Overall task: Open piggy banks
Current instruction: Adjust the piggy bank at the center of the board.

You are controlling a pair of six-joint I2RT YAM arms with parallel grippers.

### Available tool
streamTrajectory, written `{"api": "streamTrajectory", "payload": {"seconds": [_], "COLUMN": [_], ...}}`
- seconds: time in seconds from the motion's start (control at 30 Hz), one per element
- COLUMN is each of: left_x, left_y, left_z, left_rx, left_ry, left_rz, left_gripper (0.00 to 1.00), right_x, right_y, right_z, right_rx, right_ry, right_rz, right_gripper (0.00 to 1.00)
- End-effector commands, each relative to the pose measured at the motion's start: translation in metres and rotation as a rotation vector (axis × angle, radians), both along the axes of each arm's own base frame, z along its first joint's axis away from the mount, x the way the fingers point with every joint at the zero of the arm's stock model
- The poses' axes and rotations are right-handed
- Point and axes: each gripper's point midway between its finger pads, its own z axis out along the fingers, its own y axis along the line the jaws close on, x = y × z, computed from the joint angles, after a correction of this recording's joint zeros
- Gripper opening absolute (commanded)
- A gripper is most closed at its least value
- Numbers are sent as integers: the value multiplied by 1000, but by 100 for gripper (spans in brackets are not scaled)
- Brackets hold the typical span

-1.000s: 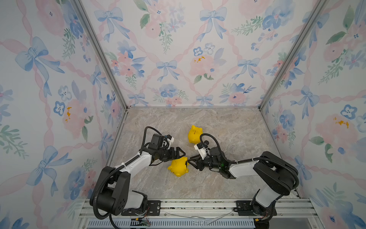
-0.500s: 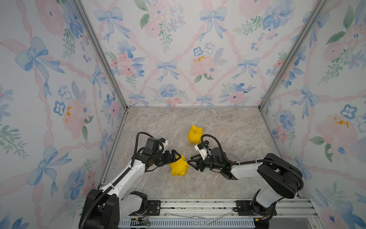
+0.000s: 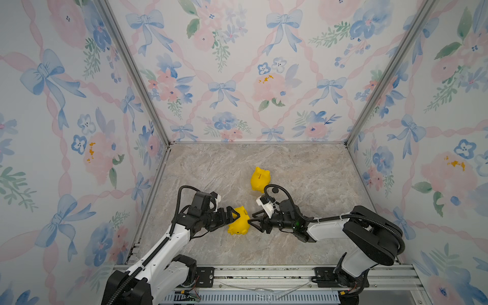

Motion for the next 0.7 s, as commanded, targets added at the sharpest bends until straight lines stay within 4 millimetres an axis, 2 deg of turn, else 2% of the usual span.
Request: {"api": "streamTrajectory", "payload": {"seconds": [0.0, 0.2, 0.33, 0.53, 0.67], "left_x": [-5, -4, -3, 2, 3], "left_y": [-10, -11, -13, -18, -15], "left_z": [-1, -9, -12, -18, -29], "left_rx": [-78, -82, -99, -101, -75], "left_ry": [11, 5, 0, -2, 19], "left_rz": [-11, -3, -10, -47, -52], "left_gripper": [98, 98, 98, 97, 96], "right_x": [-20, -44, -53, -46, -39], "right_y": [6, 17, 21, 17, 6], "right_z": [-9, -11, -8, -13, -14], "right_rx": [-19, -31, -25, -42, -48], "right_ry": [-1, -20, -23, -24, -31], "right_rz": [80, 181, 218, 172, 140], "right_gripper": [51, 50, 49, 49, 49]}}
